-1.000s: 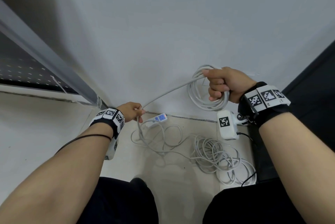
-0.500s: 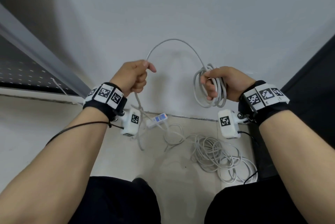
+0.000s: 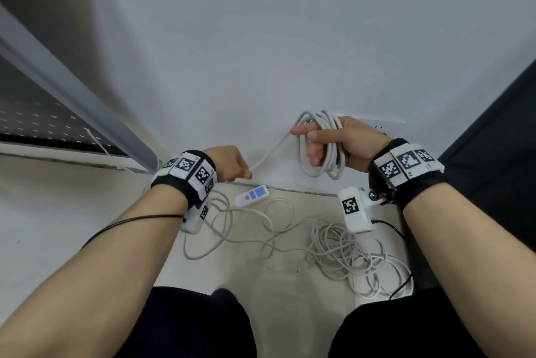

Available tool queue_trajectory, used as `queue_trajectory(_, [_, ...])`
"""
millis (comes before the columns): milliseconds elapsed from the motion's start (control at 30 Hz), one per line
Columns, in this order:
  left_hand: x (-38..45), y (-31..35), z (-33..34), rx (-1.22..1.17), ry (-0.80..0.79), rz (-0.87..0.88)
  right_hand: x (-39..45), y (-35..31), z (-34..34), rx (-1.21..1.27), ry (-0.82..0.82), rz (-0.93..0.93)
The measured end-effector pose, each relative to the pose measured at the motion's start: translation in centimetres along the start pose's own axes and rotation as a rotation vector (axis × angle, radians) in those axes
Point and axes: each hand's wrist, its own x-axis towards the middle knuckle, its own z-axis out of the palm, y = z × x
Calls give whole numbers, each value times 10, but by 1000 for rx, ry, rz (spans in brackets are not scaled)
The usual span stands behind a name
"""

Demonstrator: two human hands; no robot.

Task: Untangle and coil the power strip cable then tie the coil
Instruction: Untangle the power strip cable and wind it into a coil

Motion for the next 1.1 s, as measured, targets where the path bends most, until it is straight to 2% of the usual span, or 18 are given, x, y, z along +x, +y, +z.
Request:
queue_trajectory(100, [-7,20,-2,59,-131,72,7,3,8,16,28,8])
queue_trajectory(233, [-21,49,-8,-111,-260,255,14,11,22,-100,3,0])
queue_trajectory(333, [-29,60,-13,-223,-246,394,10,14,33,-337,-28,49])
queue_trajectory(367, [-31,61,-14,-251,-212,427,10,14,36,-333,-63,117])
queue_trajectory(433, [-30,56,-18,-325,-108,447,8,13,40,-166,-199,277])
queue_trajectory(533, [-25,46,-18,-397,66,412,9,13,37,-137,-280,272])
queue_trajectory(667, [-17,39,-13,-476,201,358,10,11,31,-233,-170,94])
queue_trajectory(833, [-9,26,-6,-596,95,394,10,8,16,-118,-92,78])
queue_trajectory(967, [3,0,16,-485,26,299,1,0,2,-22,-62,21])
queue_trajectory(1100, [25,-23,40,-157,135,115,-5,-6,1,23,-52,-46])
